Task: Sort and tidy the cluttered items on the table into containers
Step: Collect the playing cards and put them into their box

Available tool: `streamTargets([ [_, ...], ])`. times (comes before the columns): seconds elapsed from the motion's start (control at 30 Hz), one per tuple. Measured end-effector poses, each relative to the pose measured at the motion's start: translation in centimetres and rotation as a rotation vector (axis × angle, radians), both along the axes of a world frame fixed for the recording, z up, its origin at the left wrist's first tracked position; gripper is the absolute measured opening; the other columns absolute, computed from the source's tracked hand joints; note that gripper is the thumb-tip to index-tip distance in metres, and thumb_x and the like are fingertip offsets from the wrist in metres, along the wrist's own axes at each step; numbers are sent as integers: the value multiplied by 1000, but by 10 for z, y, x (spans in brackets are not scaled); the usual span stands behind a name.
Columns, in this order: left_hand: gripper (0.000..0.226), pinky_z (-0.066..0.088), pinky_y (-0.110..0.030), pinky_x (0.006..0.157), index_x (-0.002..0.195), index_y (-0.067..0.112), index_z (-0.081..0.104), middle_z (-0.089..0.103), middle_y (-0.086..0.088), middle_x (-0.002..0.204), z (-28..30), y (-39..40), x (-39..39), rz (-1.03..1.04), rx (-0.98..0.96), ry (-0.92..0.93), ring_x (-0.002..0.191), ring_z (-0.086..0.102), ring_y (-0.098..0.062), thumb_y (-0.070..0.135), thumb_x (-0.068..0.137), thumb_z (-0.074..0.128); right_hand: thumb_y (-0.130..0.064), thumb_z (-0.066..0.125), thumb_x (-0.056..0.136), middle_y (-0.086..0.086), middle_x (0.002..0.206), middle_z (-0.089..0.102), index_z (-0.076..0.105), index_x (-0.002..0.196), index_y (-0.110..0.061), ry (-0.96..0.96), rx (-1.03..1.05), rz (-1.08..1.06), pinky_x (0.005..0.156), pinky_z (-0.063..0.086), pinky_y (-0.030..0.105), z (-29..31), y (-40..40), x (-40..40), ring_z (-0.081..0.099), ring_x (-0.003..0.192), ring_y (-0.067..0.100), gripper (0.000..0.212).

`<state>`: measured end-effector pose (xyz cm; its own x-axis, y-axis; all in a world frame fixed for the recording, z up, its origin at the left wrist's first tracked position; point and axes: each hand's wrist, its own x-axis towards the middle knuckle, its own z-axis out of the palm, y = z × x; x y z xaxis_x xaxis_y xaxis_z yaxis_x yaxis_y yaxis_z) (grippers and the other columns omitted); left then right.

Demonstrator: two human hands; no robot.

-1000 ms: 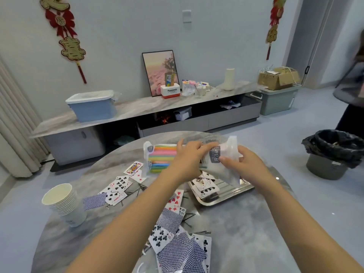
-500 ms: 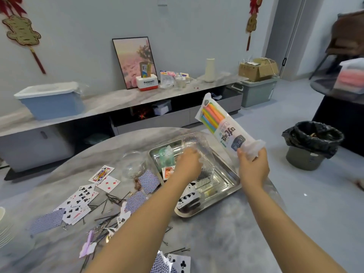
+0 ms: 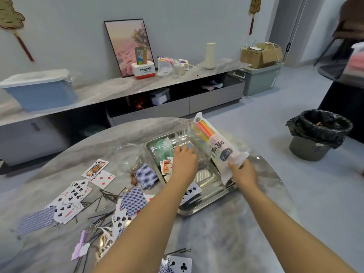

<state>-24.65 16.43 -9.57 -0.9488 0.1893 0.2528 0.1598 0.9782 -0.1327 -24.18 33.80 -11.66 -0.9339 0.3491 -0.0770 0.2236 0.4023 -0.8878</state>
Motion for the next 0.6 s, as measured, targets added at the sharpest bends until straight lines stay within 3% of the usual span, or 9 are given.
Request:
streamTargets([
  [0.1,16,29,-35,97,101,14,66,58,0,111,-3,-2,-3,58,94,9,104,48,-21,15,92,52,-27,63,85,17,110,61,57,110,-3,-2,124,-47,84,46,38,-3,-1,-5,54,106,36,35],
  [0.23,23,36,-34,93,112,8,62,51,-6,124,-7,4,1,93,346,-29,102,50,-27,12,96,46,-37,67,83,18,124,50,51,121,-3,-32,321,-133,97,35,41,-6,1,0,40,122,35,53],
  [0.37,30,42,-36,90,124,9,54,45,-8,130,-13,6,17,85,459,-106,102,52,-27,18,95,47,-38,65,83,14,112,62,53,115,-8,-36,260,-71,81,46,37,-8,-2,5,55,106,35,46],
  [0.6,51,39,-39,100,142,9,31,25,-7,152,-11,-10,39,67,466,-251,129,39,-27,12,94,48,-41,66,81,15,115,54,52,116,-6,-62,225,-135,82,46,39,-10,-19,38,52,107,33,51],
])
